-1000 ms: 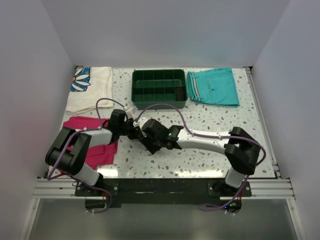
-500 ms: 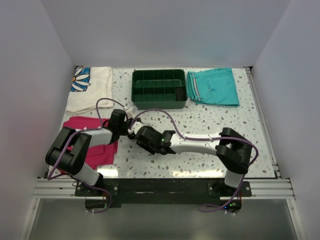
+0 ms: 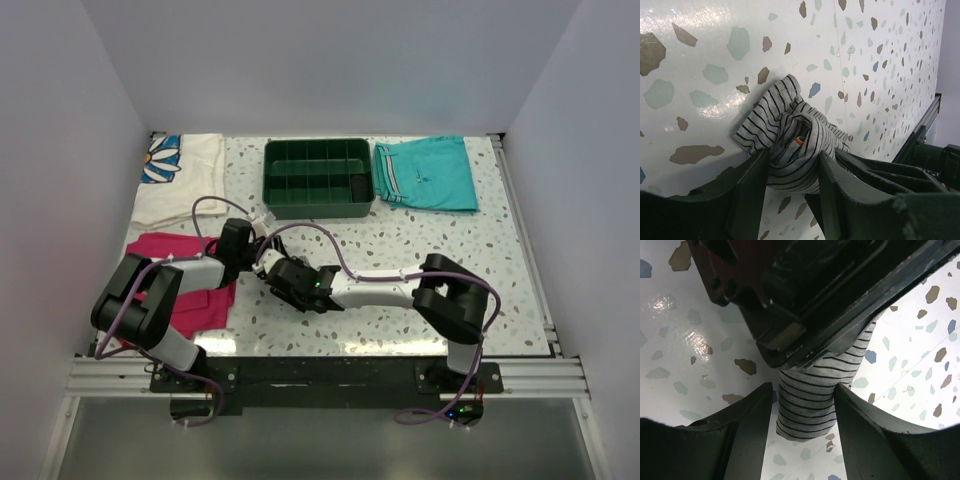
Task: Roll the underwear
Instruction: Place the underwear in the storage box.
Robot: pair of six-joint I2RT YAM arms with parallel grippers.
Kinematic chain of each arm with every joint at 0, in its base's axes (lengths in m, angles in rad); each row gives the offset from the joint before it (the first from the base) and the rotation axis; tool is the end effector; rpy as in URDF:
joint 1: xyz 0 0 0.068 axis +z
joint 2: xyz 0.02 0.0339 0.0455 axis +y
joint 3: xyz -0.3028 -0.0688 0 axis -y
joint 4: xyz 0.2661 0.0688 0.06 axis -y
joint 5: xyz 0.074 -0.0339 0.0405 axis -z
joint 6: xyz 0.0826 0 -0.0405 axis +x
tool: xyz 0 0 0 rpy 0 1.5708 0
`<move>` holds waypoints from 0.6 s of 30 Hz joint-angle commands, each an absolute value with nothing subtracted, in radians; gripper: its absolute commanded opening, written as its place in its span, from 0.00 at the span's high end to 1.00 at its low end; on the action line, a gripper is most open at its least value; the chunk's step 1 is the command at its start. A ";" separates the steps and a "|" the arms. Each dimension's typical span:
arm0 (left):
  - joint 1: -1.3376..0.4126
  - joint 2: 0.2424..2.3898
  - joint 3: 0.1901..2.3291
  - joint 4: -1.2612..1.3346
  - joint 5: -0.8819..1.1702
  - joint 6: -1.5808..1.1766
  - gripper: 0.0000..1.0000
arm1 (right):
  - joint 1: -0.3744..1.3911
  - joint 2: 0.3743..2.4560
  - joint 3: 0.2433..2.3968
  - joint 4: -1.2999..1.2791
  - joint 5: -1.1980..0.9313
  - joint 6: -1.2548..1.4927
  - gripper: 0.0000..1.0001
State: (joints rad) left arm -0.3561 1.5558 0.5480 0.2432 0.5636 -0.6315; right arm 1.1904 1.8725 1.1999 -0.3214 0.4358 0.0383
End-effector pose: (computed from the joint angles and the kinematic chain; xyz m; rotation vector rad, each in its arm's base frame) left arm 0.2771 -0.1501 0.1237 -0.0368 2.4744 -1.1225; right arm 0.1945 0.3925 0.1590 -1.1892 2.1238 -0.0241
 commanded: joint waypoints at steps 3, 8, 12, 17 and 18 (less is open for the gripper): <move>-0.364 1.586 0.540 0.156 0.505 -0.580 0.52 | 1.198 1.910 1.152 -0.285 0.463 0.106 0.50; -0.362 1.577 0.543 0.152 0.497 -0.586 0.52 | 1.195 1.927 1.101 -0.291 0.479 0.167 0.61; -0.360 1.565 0.558 0.140 0.485 -0.592 0.50 | 1.197 1.927 1.057 -0.282 0.424 0.207 0.71; -0.357 1.554 0.604 0.103 0.474 -0.591 0.49 | 1.197 1.917 1.029 -0.267 0.377 0.248 0.79; -0.356 1.552 0.610 0.095 0.471 -0.586 0.48 | 1.193 1.916 1.028 -0.270 0.371 0.255 0.80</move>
